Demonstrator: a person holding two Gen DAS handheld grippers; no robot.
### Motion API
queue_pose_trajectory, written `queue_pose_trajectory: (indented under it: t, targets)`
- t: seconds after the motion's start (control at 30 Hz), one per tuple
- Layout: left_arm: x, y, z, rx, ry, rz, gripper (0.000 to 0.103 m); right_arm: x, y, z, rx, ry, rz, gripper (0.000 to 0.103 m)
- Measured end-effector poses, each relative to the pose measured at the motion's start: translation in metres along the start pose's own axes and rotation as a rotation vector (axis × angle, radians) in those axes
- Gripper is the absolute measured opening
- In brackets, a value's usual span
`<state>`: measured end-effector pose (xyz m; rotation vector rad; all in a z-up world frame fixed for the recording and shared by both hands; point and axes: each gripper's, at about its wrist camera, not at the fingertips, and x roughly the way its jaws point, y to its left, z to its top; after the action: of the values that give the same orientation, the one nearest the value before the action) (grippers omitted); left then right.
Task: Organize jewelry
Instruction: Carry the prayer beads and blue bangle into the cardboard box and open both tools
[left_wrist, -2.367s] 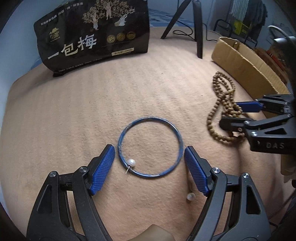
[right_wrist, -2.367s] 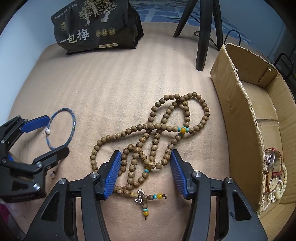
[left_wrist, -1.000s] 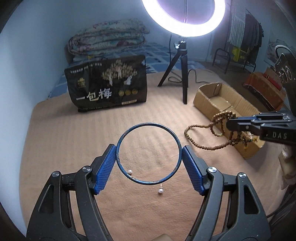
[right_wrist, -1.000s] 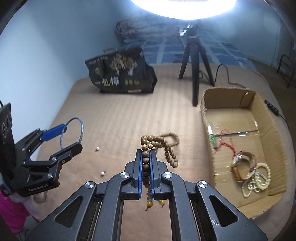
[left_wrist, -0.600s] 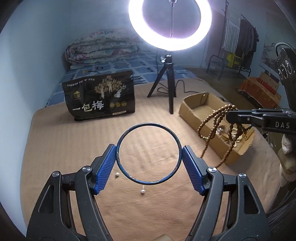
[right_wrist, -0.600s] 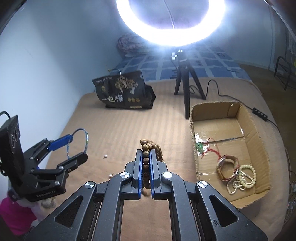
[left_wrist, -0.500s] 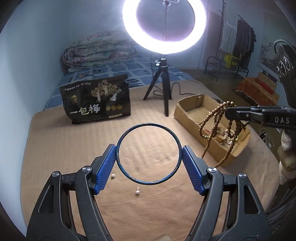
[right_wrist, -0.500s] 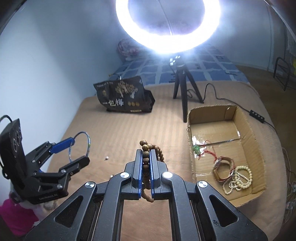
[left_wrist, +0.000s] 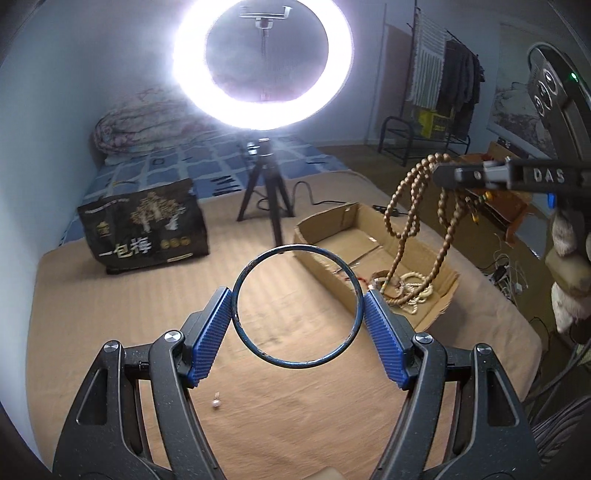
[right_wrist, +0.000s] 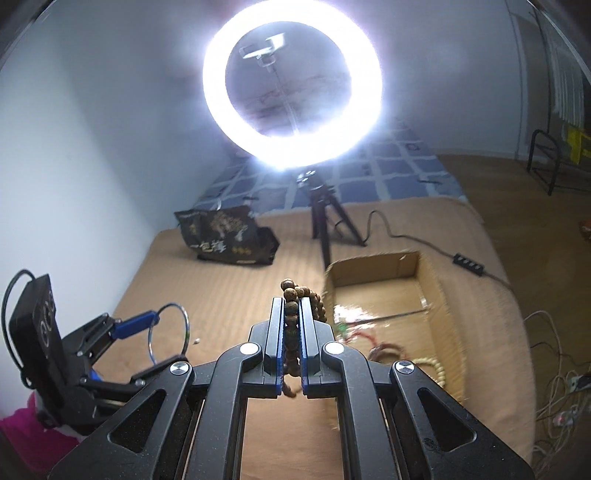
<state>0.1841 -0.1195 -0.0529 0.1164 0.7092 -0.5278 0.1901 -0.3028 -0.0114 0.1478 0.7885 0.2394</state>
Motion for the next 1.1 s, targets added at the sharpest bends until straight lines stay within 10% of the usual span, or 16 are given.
queue_pose_trajectory:
  t: [1.1]
  targets:
    - [0.131,-0.099,0.008,0.017,0.130,-0.154,0.074,0.072,-0.115,0.024,0.068,0.044,-0.061,0.005]
